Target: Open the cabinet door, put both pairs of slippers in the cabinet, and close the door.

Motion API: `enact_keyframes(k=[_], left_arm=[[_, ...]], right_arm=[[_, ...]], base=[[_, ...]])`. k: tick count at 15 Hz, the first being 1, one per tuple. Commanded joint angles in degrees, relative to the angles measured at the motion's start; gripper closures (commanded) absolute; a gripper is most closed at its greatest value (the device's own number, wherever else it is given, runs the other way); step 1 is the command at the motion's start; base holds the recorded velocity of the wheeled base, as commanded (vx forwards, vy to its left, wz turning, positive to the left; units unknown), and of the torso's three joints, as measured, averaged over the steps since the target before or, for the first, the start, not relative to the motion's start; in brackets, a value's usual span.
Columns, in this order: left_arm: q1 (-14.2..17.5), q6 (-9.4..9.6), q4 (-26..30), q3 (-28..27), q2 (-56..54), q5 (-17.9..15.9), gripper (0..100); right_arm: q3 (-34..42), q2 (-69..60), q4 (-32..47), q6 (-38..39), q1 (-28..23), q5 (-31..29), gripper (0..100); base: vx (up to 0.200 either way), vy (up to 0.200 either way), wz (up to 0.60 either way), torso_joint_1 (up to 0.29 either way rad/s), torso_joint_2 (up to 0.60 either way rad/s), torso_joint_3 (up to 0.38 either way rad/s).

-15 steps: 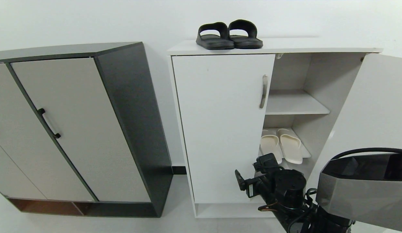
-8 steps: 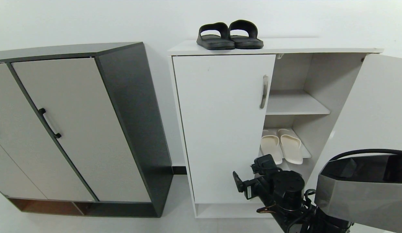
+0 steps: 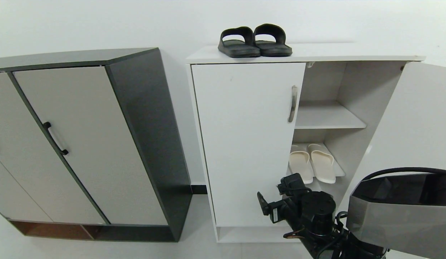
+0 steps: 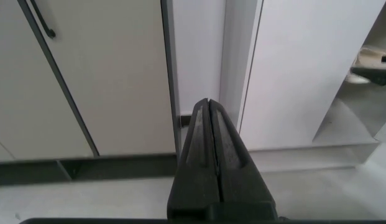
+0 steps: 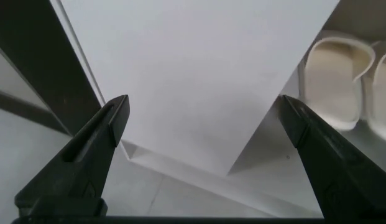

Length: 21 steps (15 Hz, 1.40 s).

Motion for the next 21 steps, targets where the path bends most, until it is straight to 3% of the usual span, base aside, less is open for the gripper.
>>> enact_keyframes(k=[1, 9, 21], left_arm=[[0.02, -0.01, 0.04, 0.02, -0.01, 0.01, 100], [0.02, 0.08, 0.04, 0.02, -0.01, 0.01, 100], [0.02, 0.08, 0.04, 0.02, -0.01, 0.01, 100]], right_arm=[[-0.07, 0.17, 0.16, -0.1, 0.12, 0.04, 0], [0.11, 0.08, 0.16, -0.27, 0.38, -0.05, 0], [0.11, -0.01, 0.16, -0.36, 0.56, -0.14, 0]], base=[[0.0, 0.0, 0.0, 0.022, -0.15, -0.305], [0.0, 0.0, 0.0, 0.091, -0.46, -0.348], [0.0, 0.0, 0.0, 0.178, -0.49, -0.315]])
